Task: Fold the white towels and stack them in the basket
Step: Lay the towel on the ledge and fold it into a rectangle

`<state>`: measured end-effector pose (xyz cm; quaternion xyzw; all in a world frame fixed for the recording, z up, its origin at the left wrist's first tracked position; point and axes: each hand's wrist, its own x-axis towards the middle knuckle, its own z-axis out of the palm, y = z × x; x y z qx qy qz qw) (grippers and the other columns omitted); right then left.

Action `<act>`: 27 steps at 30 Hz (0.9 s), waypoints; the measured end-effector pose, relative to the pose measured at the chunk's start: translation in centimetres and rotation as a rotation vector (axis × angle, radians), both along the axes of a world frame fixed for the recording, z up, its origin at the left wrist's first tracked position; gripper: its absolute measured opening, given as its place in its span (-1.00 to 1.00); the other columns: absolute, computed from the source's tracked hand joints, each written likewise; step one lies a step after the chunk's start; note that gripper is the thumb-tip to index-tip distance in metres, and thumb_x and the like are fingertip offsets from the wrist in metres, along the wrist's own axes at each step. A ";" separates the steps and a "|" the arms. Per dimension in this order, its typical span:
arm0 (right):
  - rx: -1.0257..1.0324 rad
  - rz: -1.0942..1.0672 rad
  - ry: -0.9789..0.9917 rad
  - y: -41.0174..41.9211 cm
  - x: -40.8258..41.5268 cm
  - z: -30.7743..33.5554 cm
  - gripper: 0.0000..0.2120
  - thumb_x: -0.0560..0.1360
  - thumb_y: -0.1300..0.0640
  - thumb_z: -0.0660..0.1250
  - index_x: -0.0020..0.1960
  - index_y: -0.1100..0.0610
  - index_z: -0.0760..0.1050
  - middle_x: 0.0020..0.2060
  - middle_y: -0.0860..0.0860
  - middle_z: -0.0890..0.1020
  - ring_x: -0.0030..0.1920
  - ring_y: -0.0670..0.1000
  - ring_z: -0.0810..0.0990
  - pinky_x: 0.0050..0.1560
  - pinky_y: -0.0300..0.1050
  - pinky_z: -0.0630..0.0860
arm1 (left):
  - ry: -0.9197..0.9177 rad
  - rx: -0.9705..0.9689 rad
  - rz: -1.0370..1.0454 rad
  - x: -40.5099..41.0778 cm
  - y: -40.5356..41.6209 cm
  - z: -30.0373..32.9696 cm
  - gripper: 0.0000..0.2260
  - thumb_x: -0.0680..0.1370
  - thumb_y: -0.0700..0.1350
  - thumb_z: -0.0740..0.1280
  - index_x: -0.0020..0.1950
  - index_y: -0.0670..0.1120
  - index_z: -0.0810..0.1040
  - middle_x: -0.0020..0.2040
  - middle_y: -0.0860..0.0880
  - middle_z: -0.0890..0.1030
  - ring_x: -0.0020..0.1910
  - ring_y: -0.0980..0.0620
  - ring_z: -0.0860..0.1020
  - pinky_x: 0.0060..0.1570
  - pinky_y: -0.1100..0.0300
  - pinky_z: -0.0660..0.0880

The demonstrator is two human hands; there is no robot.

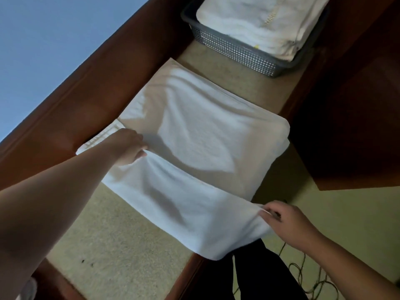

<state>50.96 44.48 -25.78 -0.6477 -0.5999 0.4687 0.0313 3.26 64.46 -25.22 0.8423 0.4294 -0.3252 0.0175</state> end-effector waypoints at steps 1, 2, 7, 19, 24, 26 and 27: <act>-0.036 0.027 -0.012 -0.2 0.3 -0.3 -0.83 0.65 -0.04 0.33 -0.06 -0.02 0.59 -0.18 -0.06 0.57 -0.20 -0.17 0.54 -0.23 -0.24 0.43 | 0.018 0.012 0.000 0.0 0.0 0.0 -0.67 0.71 0.15 0.15 0.36 0.08 0.56 0.19 0.01 0.58 0.22 -0.06 0.52 0.19 0.07 0.42; -0.071 0.050 -0.018 -0.5 0.6 -0.7 -0.83 0.66 -0.04 0.32 -0.08 -0.03 0.57 -0.18 -0.06 0.56 -0.21 -0.17 0.53 -0.24 -0.25 0.41 | 0.026 0.007 0.008 -0.1 0.1 -0.2 -0.68 0.70 0.15 0.17 0.36 0.07 0.55 0.21 0.01 0.58 0.23 -0.06 0.51 0.22 0.07 0.40; -0.164 -0.172 0.054 0.1 1.4 -1.1 -0.91 0.64 0.07 0.39 0.10 -0.10 0.53 -0.04 -0.12 0.65 0.00 -0.18 0.60 -0.13 -0.24 0.48 | 0.025 -0.042 0.138 -1.5 0.4 -0.8 -0.81 0.62 0.01 0.34 0.22 0.11 0.46 0.16 0.00 0.57 0.20 -0.07 0.50 0.26 0.06 0.38; -0.203 -0.266 0.118 1.2 2.5 -0.2 -0.92 0.67 0.06 0.33 0.07 -0.06 0.61 -0.10 -0.12 0.70 -0.04 -0.09 0.65 -0.13 -0.18 0.51 | 0.114 0.128 0.147 -2.3 5.6 2.4 -0.75 0.70 0.05 0.21 0.33 0.07 0.53 0.18 -0.08 0.59 0.32 -0.14 0.47 0.33 0.02 0.36; -0.103 -0.501 0.164 1.5 4.2 -0.4 -0.88 0.66 0.10 0.34 0.07 -0.03 0.65 -0.13 -0.12 0.71 -0.02 -0.01 0.66 -0.08 -0.04 0.54 | 0.003 0.208 0.118 -2.0 8.2 3.6 -0.78 0.70 0.03 0.21 0.29 0.07 0.56 0.16 0.05 0.62 0.27 -0.08 0.43 0.35 -0.04 0.32; -0.126 -0.485 0.141 1.7 4.4 -1.2 -0.88 0.66 0.08 0.34 0.12 -0.07 0.63 -0.04 -0.10 0.71 0.02 -0.04 0.65 -0.08 -0.05 0.53 | 0.061 0.192 0.171 -0.8 8.4 3.0 -0.81 0.69 0.01 0.22 0.27 0.08 0.54 0.18 0.04 0.57 0.32 -0.08 0.40 0.40 -0.09 0.28; -0.168 -0.472 0.138 1.8 4.4 -1.7 -0.88 0.66 0.06 0.35 0.16 -0.07 0.62 0.01 -0.09 0.70 0.05 -0.04 0.65 -0.06 -0.06 0.53 | 0.085 0.175 0.242 -0.1 8.2 2.5 -0.83 0.68 -0.01 0.25 0.25 0.07 0.53 0.21 0.00 0.55 0.35 -0.10 0.37 0.40 -0.11 0.27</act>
